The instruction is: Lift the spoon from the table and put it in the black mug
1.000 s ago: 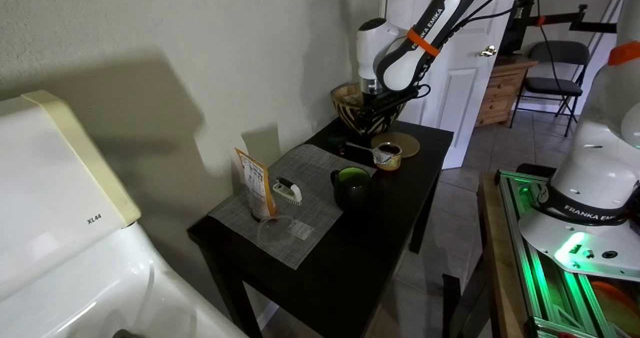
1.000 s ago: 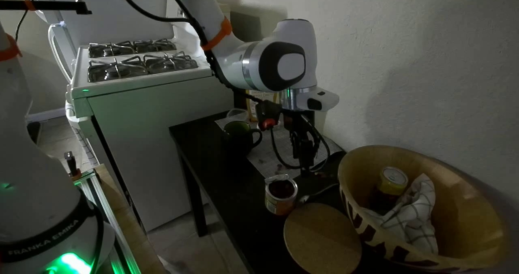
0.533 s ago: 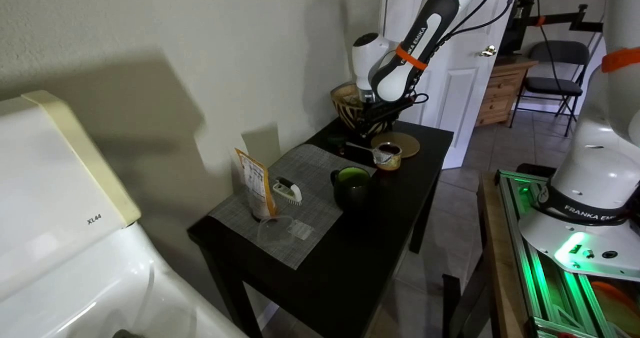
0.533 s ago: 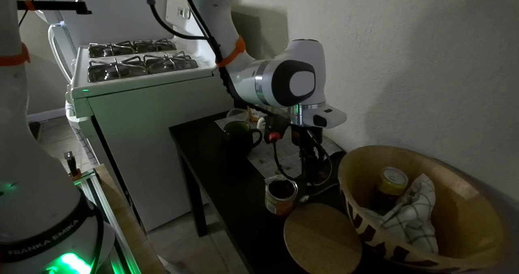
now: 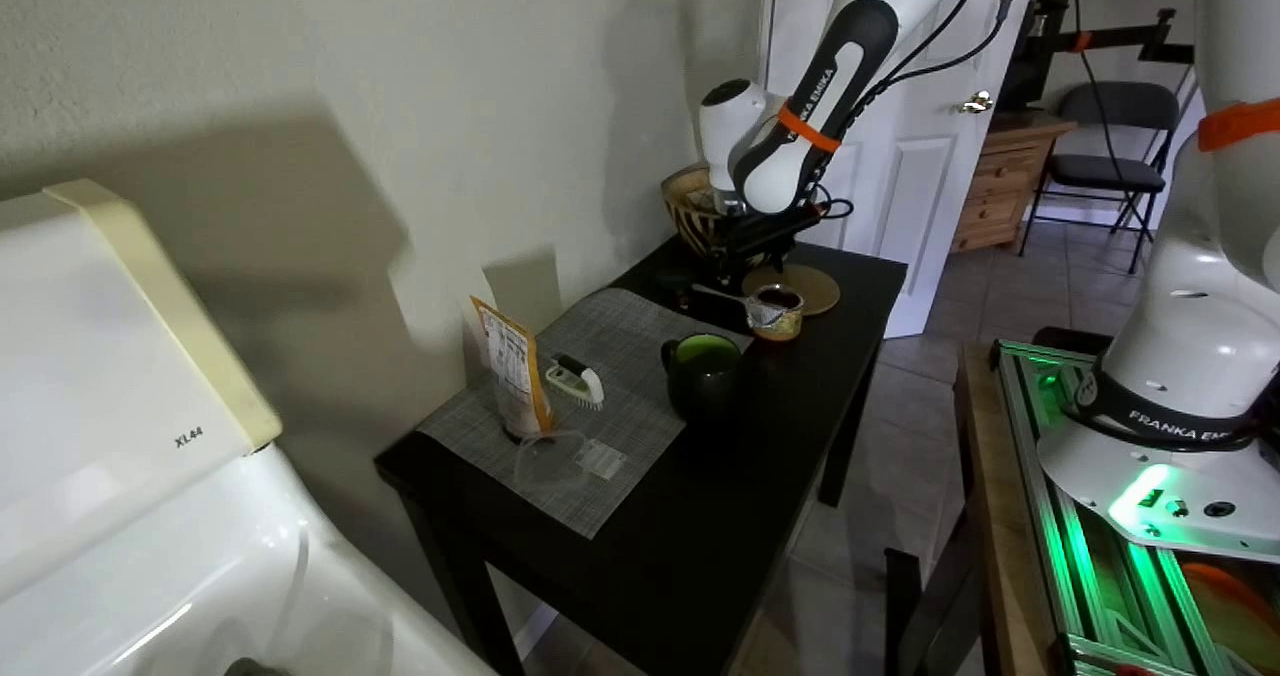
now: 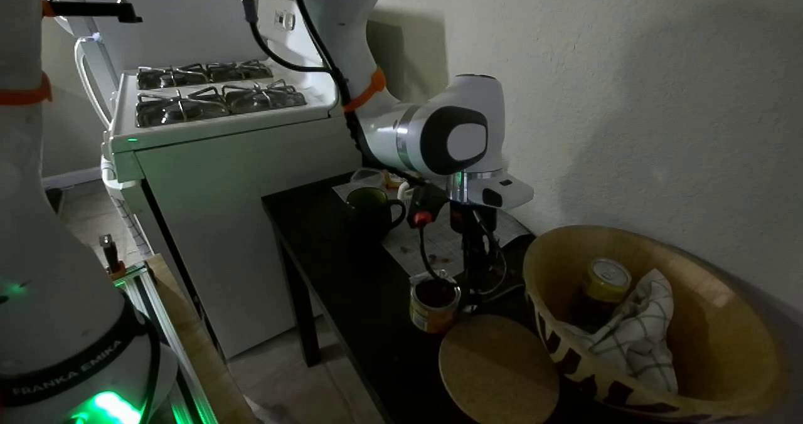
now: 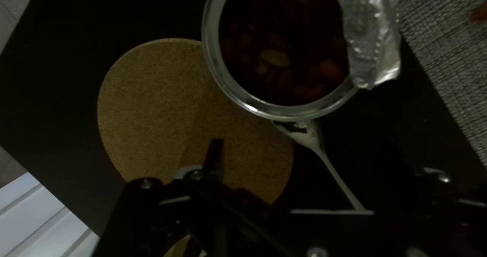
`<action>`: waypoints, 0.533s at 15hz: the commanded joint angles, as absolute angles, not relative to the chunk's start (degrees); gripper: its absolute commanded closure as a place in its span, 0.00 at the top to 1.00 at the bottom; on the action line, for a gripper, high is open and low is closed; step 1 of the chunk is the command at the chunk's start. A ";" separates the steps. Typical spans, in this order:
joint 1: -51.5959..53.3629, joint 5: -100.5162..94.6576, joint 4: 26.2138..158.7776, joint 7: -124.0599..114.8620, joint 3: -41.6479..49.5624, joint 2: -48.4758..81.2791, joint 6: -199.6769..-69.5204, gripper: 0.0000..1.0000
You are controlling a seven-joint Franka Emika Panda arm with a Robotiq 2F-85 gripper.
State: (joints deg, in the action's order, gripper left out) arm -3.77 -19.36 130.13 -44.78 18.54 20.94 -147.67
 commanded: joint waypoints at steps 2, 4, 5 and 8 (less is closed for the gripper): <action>-2.84 -19.09 130.54 -46.84 20.09 22.42 -152.03 1.00; -2.60 -19.14 130.29 -47.75 20.76 23.67 -154.64 1.00; -2.12 -19.48 130.21 -48.36 21.36 24.36 -156.28 1.00; -0.50 -19.00 129.87 -48.70 23.18 26.71 -160.53 0.90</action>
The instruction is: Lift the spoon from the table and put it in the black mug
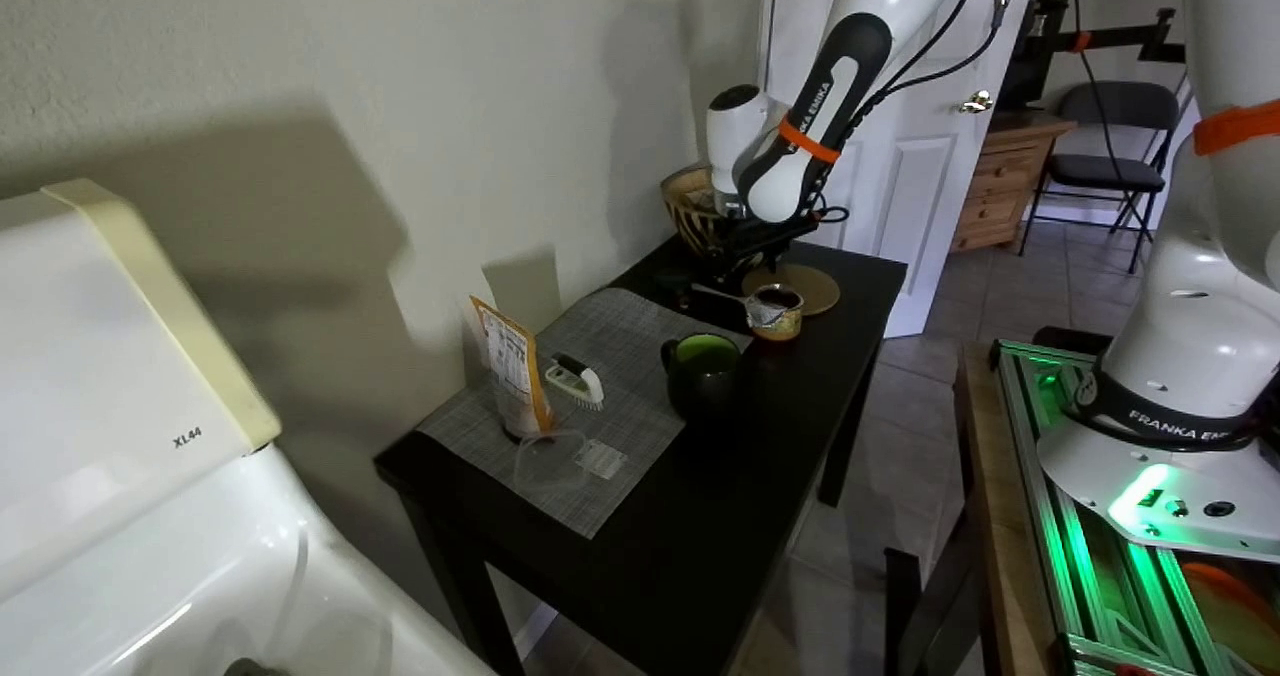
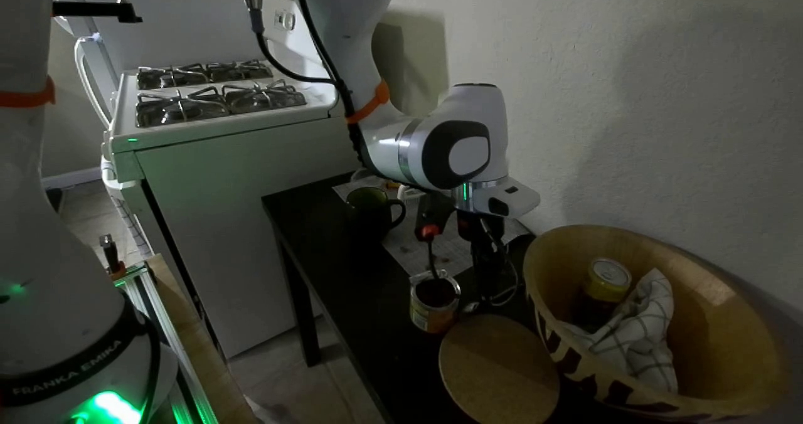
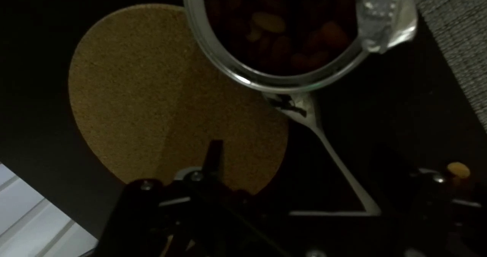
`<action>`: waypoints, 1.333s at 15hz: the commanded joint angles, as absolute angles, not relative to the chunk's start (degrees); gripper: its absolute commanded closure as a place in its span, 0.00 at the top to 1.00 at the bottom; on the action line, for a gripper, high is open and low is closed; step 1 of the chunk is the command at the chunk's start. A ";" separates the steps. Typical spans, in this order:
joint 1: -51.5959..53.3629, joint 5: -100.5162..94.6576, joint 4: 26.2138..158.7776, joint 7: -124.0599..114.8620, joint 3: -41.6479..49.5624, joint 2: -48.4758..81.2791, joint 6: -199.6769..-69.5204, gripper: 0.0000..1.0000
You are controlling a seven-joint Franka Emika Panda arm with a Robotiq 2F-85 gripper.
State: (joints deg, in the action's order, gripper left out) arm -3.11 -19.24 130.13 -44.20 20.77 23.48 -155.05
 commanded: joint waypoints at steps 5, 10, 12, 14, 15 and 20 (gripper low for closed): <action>2.54 -14.51 129.41 -46.63 25.15 29.87 -165.00 0.67; 5.29 -9.46 129.52 -44.56 26.17 31.66 -166.88 0.63; 6.10 -8.09 129.45 -44.06 26.46 32.35 -167.06 0.64; 6.82 -7.17 129.44 -43.96 27.02 32.89 -167.02 0.65; 6.94 -6.62 129.41 -43.80 27.08 33.11 -167.01 0.65; 7.55 -4.97 129.03 -43.39 27.21 33.34 -166.54 0.28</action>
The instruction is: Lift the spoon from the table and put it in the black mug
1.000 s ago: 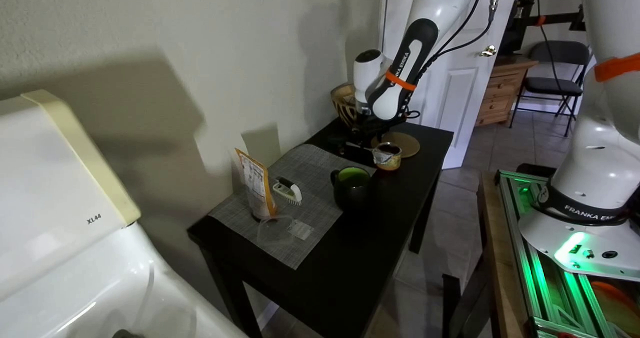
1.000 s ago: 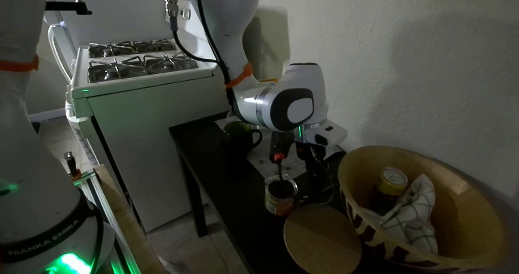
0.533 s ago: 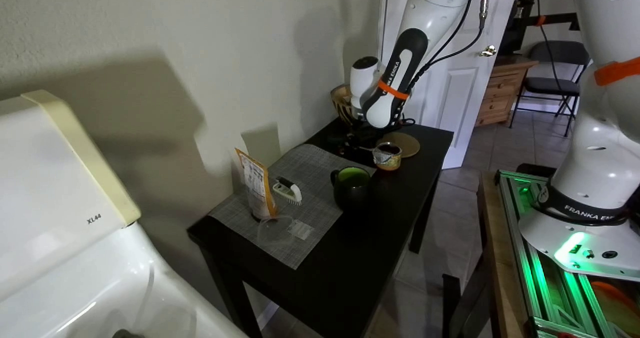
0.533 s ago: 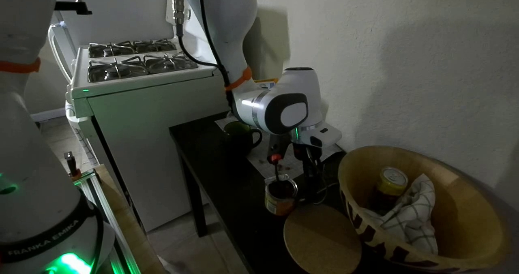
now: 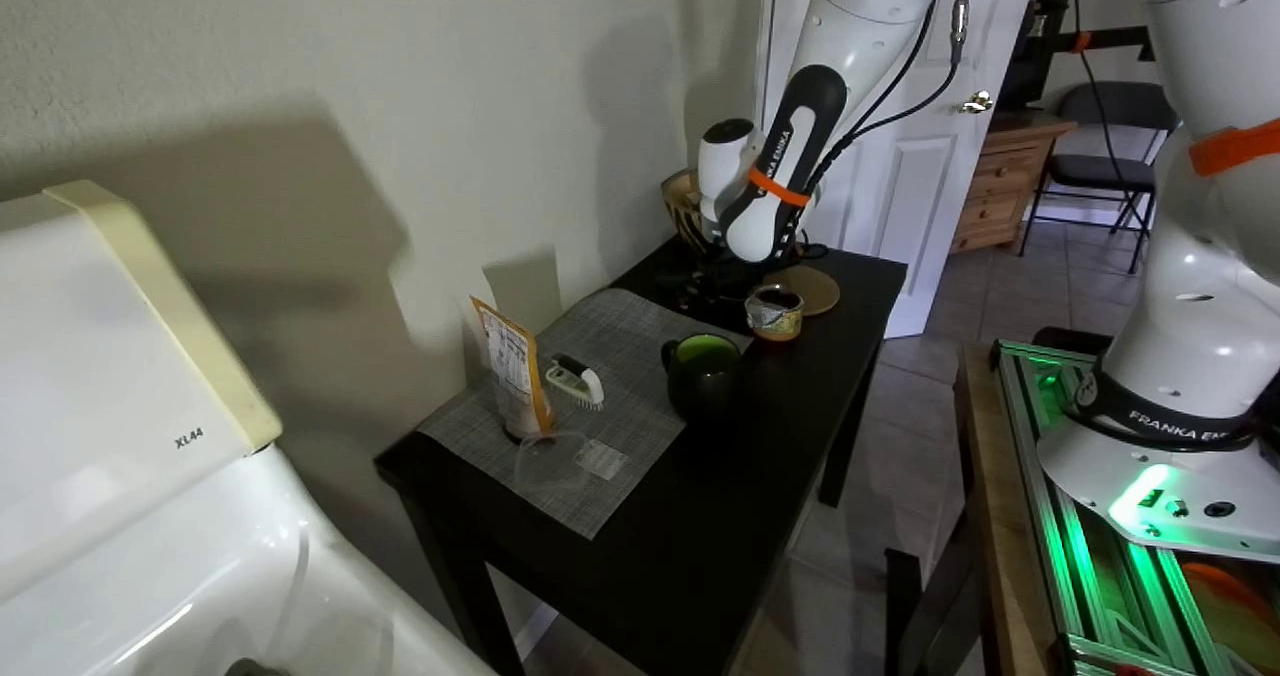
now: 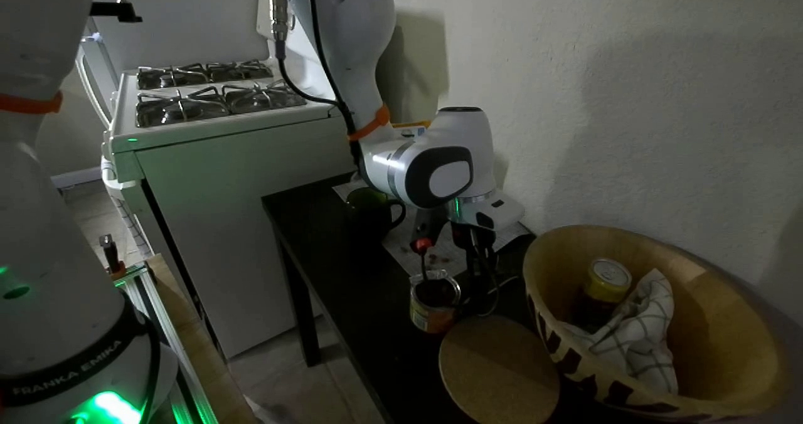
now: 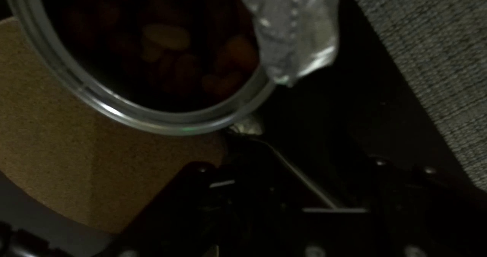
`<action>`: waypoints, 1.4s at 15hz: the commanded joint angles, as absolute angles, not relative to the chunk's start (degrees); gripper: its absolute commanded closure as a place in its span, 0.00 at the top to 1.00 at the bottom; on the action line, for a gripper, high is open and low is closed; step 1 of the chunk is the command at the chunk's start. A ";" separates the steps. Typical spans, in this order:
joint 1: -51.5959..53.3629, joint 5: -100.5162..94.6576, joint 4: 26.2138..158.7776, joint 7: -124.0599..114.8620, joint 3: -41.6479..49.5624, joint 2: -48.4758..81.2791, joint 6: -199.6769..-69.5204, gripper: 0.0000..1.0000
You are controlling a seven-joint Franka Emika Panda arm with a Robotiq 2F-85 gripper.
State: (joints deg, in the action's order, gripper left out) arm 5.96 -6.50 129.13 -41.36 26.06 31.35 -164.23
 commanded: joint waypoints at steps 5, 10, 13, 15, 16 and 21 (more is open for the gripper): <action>7.24 -4.01 128.57 -43.35 26.50 33.80 -166.03 0.00; 5.54 -3.66 129.94 -40.82 25.66 30.52 -166.13 0.01; 3.91 -3.27 132.51 -37.90 24.83 25.47 -167.67 0.01; 3.40 -2.91 133.91 -36.35 24.54 22.22 -169.30 0.01; 2.39 -2.24 134.31 -34.76 23.29 20.62 -169.51 0.01; -1.07 2.12 139.49 -23.11 14.07 11.37 -170.23 0.01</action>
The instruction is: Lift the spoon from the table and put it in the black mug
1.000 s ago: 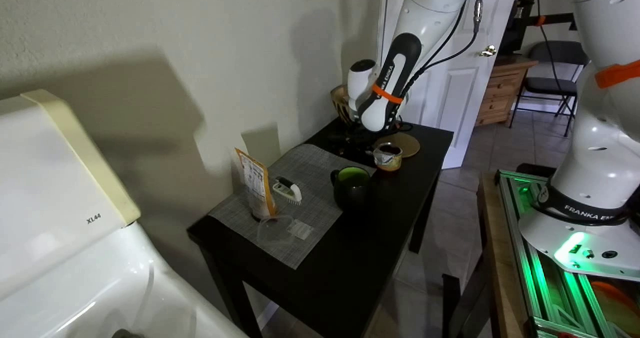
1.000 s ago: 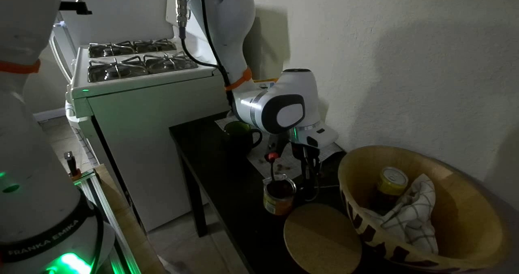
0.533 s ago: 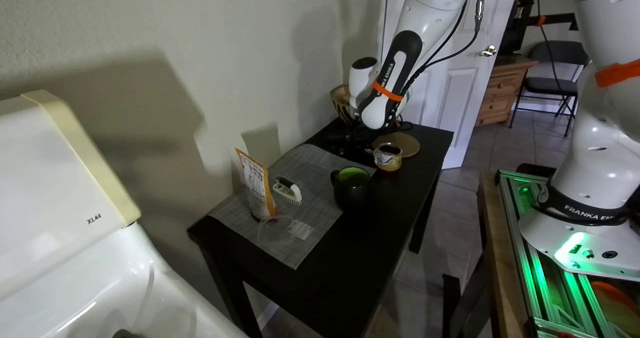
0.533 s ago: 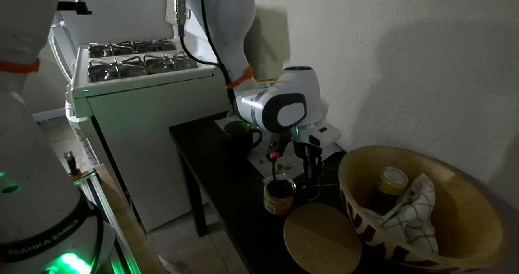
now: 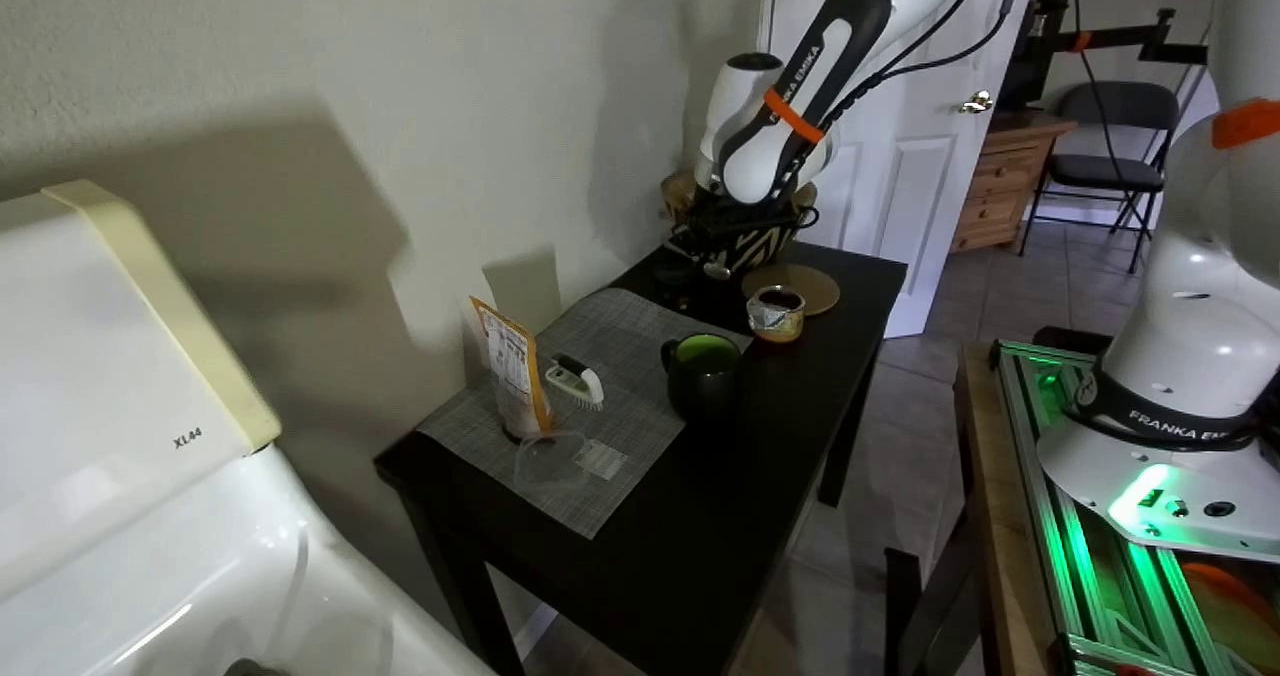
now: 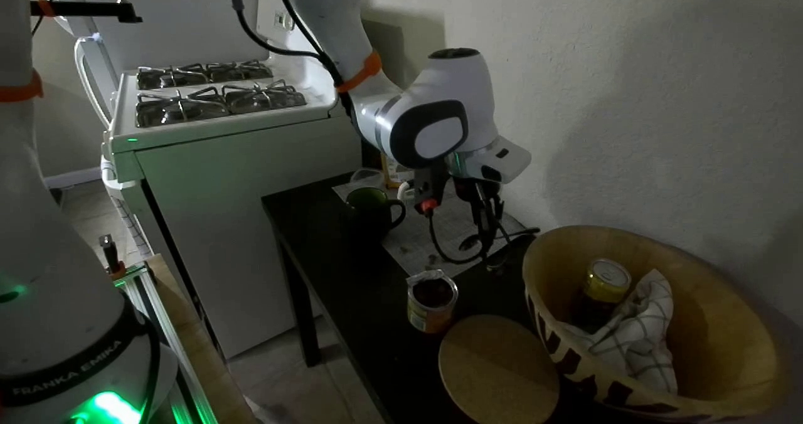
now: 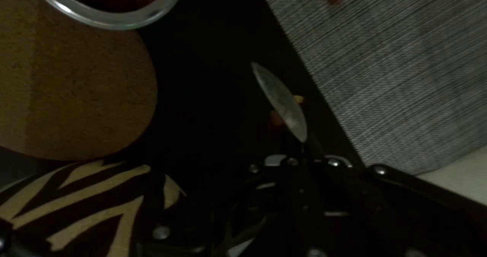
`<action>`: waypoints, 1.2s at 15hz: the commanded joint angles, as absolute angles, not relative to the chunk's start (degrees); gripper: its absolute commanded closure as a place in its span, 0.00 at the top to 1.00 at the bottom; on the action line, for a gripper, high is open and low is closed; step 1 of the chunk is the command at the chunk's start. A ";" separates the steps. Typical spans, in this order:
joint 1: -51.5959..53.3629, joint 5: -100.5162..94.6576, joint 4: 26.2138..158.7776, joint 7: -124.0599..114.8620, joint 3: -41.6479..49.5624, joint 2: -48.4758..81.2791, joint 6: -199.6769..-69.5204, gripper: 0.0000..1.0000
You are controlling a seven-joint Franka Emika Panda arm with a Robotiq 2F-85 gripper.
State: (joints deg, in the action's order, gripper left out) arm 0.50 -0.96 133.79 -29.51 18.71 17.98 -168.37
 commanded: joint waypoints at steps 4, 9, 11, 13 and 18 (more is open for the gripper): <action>-1.32 4.22 146.14 -16.26 8.22 3.54 -173.42 0.01; 0.04 2.18 145.39 -17.67 7.71 4.18 -174.50 0.06; -0.07 2.16 144.92 -17.67 8.08 4.74 -174.50 0.06; 0.99 0.78 147.50 -19.93 8.44 4.05 -181.39 0.01; 0.65 0.76 156.93 -18.58 5.43 -2.30 -194.76 0.01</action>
